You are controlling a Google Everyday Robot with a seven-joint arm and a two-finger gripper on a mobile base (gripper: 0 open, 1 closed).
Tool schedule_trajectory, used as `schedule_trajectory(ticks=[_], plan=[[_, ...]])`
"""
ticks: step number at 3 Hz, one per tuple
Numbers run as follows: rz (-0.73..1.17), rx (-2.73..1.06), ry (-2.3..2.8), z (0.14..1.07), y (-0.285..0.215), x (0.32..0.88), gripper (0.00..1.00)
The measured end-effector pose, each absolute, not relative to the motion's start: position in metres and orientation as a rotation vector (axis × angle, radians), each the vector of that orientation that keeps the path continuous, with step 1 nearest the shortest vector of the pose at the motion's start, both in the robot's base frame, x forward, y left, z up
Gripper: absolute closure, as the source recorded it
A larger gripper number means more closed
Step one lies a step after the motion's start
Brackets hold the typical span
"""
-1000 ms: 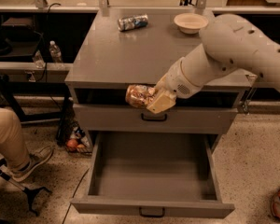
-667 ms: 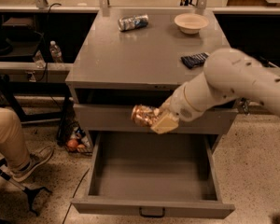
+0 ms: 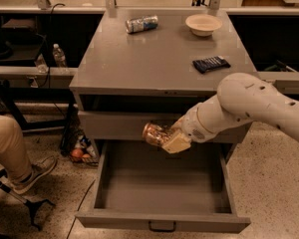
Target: Place orange can into middle drawer
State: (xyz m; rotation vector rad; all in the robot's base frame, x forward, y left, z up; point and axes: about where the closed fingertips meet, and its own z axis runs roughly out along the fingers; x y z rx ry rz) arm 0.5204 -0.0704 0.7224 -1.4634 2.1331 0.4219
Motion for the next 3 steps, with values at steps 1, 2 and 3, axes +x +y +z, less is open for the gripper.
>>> schedule_trajectory(ticks=[1, 2, 3], plan=[[0.478, -1.411, 2.161, 0.693, -0.069, 0.513, 1.0], [0.552, -1.296, 2.209, 0.635, -0.069, 0.502, 1.0], [0.566, -1.143, 2.316, 0.557, -0.058, 0.498, 1.0]])
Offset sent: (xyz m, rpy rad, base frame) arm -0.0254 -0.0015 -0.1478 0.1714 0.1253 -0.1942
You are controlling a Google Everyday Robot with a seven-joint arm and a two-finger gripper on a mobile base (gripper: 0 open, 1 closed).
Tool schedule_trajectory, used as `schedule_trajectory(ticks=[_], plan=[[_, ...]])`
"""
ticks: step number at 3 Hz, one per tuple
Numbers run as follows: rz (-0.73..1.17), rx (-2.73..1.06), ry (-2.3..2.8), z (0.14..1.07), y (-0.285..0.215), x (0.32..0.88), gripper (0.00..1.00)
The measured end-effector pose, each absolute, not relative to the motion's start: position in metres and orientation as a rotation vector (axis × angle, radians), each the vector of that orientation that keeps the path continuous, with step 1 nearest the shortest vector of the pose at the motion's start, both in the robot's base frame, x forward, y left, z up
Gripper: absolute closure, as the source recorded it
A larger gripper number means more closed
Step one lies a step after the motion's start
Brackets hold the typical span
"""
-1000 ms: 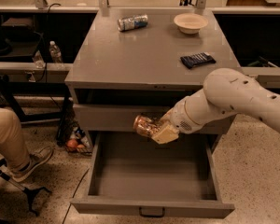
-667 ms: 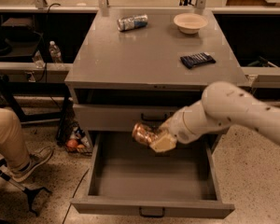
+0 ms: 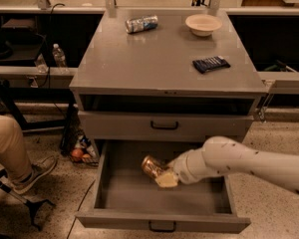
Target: Place orange can into middle drawer
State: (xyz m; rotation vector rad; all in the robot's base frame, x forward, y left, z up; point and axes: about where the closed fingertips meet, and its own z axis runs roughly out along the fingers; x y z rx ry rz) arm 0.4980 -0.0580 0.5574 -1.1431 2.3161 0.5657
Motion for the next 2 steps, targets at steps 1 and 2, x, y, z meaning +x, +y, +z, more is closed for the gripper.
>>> schedule_trajectory(ticks=[1, 2], plan=[[0.558, -0.999, 2.402, 0.505, -0.041, 0.507, 1.0], [0.543, -0.876, 2.444, 0.459, -0.024, 0.521, 1.0]])
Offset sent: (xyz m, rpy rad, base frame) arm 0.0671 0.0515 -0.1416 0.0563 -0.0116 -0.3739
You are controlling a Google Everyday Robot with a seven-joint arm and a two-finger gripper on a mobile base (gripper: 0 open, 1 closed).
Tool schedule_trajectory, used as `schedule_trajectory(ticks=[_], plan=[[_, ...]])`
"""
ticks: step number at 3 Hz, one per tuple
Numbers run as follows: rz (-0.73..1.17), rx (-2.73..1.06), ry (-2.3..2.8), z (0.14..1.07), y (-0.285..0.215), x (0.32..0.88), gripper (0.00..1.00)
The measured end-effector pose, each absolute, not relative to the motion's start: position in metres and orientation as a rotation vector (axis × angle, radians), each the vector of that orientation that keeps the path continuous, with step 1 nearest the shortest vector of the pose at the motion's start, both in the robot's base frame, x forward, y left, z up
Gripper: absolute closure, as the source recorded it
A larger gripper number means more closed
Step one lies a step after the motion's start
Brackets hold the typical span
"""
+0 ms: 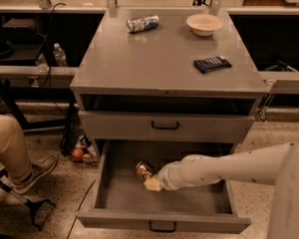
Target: Place orange can into middle drawer
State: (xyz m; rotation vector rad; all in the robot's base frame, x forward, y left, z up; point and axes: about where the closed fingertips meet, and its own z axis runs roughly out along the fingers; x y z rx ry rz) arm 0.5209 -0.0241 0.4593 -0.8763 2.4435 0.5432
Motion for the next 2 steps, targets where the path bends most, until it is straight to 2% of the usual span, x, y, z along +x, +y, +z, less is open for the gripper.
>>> schedule_trajectory(ticks=[1, 2], plan=[[0.549, -0.775, 2.411, 0.432, -0.011, 0.541, 0.85], [0.59, -0.704, 2.377, 0.414, -0.006, 0.552, 0.63]])
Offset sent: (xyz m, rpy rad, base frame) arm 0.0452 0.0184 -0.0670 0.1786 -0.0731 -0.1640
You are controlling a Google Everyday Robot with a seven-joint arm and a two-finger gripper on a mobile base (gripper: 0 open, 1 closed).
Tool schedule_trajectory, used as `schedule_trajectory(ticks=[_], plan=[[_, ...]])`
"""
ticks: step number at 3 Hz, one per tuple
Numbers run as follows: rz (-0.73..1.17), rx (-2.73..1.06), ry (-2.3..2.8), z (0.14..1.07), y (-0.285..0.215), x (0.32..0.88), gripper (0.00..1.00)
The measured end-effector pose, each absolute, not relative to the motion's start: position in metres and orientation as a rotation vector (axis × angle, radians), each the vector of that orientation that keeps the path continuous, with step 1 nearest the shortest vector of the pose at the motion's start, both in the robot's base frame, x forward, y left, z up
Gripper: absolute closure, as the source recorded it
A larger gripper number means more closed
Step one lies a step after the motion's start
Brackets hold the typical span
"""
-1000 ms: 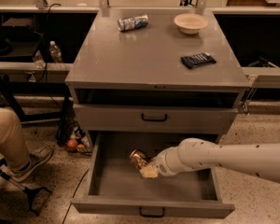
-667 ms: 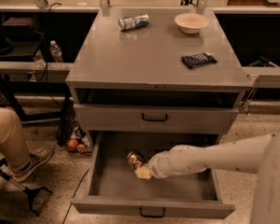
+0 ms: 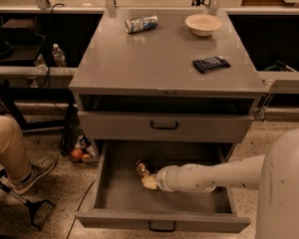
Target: Place orange can into middle drawer
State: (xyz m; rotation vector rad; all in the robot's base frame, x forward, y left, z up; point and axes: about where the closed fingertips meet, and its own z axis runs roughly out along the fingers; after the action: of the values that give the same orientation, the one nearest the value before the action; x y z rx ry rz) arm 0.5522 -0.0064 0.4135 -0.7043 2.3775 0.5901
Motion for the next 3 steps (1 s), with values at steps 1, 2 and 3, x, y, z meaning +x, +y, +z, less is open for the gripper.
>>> schedule_trajectory(ticks=[1, 2, 3], plan=[[0.628, -0.667, 2.352, 0.404, -0.0061, 0.5568, 0.4], [0.662, -0.653, 2.331, 0.4001, -0.0075, 0.5594, 0.17], [0.688, -0.669, 2.307, 0.403, -0.0102, 0.561, 0.0]])
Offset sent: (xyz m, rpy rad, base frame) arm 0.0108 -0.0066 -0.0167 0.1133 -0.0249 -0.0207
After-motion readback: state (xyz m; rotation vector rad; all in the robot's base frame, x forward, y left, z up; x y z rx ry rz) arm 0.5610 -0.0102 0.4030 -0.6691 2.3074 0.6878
